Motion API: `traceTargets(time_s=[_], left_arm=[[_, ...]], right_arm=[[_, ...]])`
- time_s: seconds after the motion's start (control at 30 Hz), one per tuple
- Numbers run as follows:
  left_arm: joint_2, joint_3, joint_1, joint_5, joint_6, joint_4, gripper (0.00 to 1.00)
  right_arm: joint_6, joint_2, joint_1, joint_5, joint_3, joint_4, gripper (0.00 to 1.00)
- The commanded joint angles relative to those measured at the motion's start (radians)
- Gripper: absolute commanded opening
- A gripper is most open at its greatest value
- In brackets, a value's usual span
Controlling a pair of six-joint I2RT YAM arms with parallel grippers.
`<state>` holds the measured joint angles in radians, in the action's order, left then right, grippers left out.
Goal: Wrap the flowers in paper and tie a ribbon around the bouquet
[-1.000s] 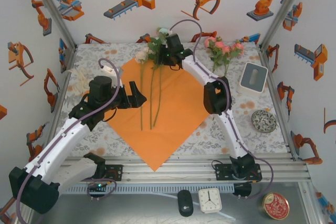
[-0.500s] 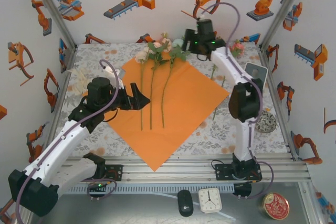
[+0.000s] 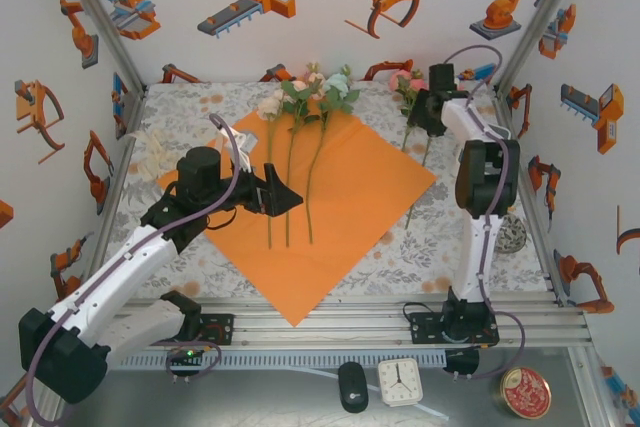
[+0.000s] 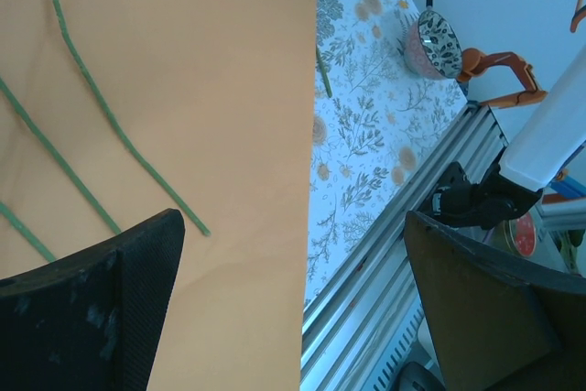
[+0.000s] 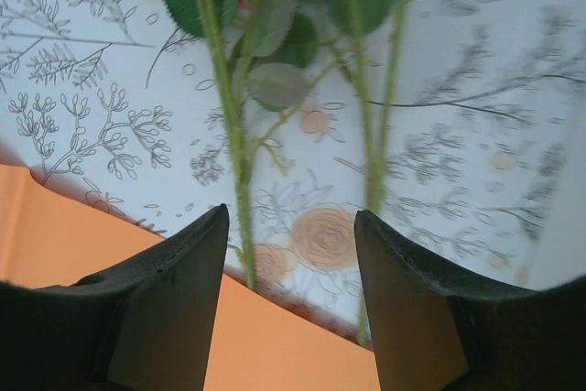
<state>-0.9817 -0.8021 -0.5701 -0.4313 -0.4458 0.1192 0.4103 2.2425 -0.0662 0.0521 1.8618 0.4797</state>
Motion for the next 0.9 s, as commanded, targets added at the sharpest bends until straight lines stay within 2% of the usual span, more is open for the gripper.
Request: traceTargets(time_s=[0.0,0.27,0.5,0.7,0.87], left_arm=[[-0.003,-0.014,-0.008,0.006,0.029,-0.020,0.97],[-0.003,-0.020,-0.011,0.026,0.041,0.005,0.97],[-0.006,-0.021,-0.010,0.033,0.042,0.008,0.97],[-0.002,-0.019,-0.009,0.050,0.047,0.017,0.97],[0.012,-0.018,-0.009,0.070,0.051,0.031,0.97]], right_arm=[[-0.009,0.040,-0.031,-0.022,0.088,0.032,0.52],[0.006,0.181,-0.057,0.084,0.268,0.149,0.48],[0.009,0.258,-0.062,0.099,0.364,0.216,0.38],[0.006,0.276,-0.066,0.106,0.373,0.224,0.25],[-0.030,0.255,-0.070,0.134,0.387,0.240,0.05]])
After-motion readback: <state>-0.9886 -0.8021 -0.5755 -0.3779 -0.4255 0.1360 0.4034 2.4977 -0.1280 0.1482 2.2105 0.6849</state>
